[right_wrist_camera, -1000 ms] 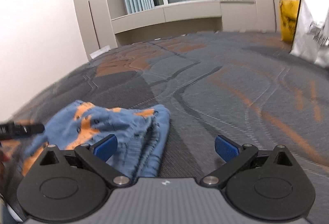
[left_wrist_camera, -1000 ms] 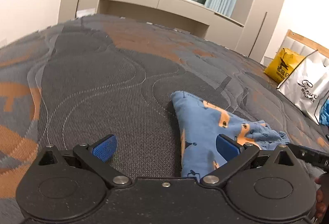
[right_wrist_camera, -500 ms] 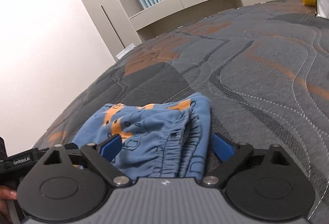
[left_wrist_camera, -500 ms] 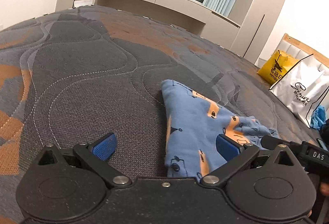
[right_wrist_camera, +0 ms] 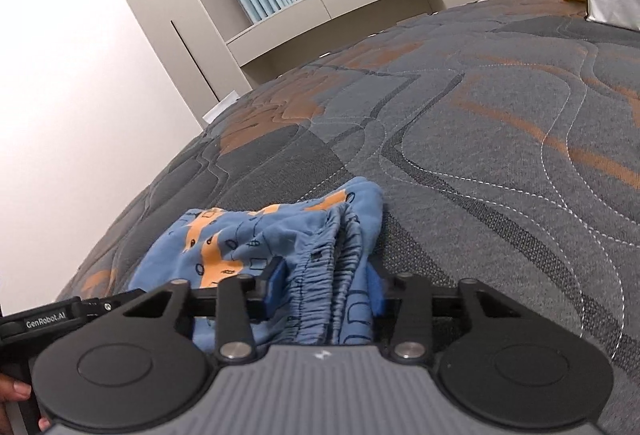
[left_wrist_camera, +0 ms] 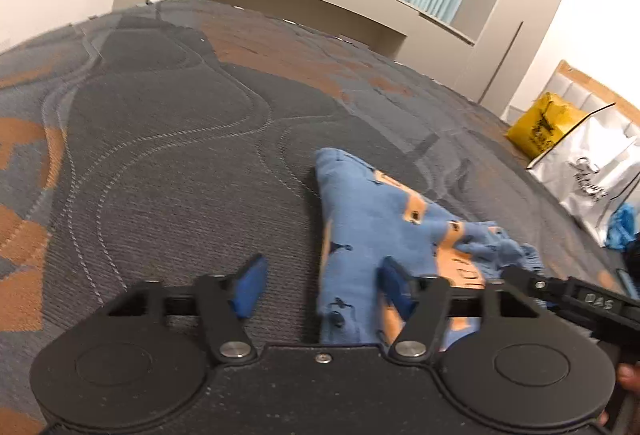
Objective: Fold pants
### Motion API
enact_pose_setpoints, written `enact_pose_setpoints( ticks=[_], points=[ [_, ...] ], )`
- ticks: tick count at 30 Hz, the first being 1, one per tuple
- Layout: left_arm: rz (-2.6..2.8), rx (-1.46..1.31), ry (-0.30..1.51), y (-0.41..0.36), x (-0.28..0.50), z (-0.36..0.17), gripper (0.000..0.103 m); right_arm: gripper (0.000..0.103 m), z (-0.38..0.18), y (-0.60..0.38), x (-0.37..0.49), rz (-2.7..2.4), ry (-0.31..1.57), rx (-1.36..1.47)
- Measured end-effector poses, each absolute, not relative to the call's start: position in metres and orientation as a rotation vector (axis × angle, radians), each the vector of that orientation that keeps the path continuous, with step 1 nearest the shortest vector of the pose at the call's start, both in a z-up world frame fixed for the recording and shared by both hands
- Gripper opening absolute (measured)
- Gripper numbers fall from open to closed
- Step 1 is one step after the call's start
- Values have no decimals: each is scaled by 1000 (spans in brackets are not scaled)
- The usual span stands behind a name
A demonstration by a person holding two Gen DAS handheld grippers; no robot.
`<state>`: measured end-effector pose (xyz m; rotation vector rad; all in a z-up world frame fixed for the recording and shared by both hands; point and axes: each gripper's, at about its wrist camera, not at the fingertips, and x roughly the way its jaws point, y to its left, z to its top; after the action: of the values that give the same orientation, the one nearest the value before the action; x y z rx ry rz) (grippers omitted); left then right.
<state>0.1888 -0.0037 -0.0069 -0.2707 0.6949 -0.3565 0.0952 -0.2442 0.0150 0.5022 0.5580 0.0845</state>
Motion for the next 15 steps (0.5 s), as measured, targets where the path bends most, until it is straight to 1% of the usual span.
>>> enact_pose_setpoints(
  ticks=[1,2,5,8,15],
  points=[
    [-378,-294,696,-3,189,-7,40,35,15,-244,95,85,557,507],
    [-403,-311,699,-3,189,-8,25,31,16,-243,94,86,553,512],
    [-409,-309,676,-7,188,-2,17,26,21,-236,90,77,537,504],
    [-426,-314,621,-7,191,11,16,22,35,-231,89,86,488,479],
    [-374,-288,501,0,225,37,16,22,71,-214,134,151,414,411]
  ],
)
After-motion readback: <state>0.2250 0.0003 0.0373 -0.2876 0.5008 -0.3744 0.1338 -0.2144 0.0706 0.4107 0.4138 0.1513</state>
